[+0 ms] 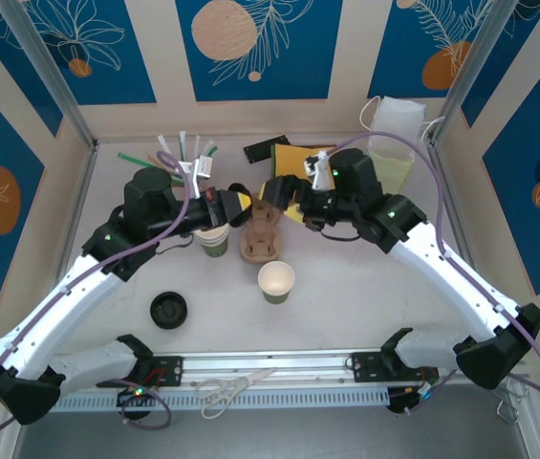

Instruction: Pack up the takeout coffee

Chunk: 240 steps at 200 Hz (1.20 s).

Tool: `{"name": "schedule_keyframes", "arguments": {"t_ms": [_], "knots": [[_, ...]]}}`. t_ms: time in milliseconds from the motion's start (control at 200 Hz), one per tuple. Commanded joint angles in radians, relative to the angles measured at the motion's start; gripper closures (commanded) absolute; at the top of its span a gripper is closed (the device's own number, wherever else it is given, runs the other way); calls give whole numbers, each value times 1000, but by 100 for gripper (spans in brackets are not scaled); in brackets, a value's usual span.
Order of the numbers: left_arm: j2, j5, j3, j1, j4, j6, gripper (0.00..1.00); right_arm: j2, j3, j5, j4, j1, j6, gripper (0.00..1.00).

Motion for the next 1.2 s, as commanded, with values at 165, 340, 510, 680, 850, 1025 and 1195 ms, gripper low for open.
{"name": "schedule_keyframes", "arguments": {"t_ms": [165, 340, 510, 680, 850, 1025, 1195], "knots": [[69, 82, -46, 29, 330, -127, 100, -33, -65, -348, 228, -210, 134, 4], [117, 141, -79, 42, 520, -214, 100, 1, -92, -452, 332, -256, 222, 8], [156, 199, -80, 58, 597, -218, 100, 33, -110, -488, 404, -252, 300, 8], [154, 236, -83, 74, 627, -158, 100, 64, -114, -499, 418, -253, 379, 7], [169, 270, -88, 87, 633, -144, 100, 94, -124, -513, 495, -233, 466, 8], [194, 283, -100, 89, 706, -181, 100, 115, -132, -515, 550, -210, 522, 8], [203, 295, -104, 89, 722, -188, 100, 123, -133, -511, 575, -196, 549, 8]]}}
